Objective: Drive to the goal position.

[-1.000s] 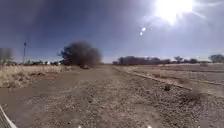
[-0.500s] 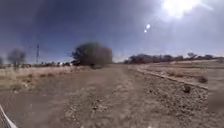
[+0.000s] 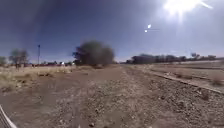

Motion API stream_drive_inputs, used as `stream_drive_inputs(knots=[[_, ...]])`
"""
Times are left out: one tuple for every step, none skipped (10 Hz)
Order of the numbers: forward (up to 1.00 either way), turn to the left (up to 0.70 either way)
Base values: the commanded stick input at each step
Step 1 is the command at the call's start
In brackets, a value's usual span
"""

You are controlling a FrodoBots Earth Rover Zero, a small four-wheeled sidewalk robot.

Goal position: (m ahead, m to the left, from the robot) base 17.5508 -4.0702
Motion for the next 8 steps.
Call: stream_drive_inputs(knots=[[0.7,0.0],[0.7,0.0],[0.7,0.0],[0.7,0.0],[0.7,0.0],[0.7,0.0],[0.7,0.15],[0.7,0.31]])
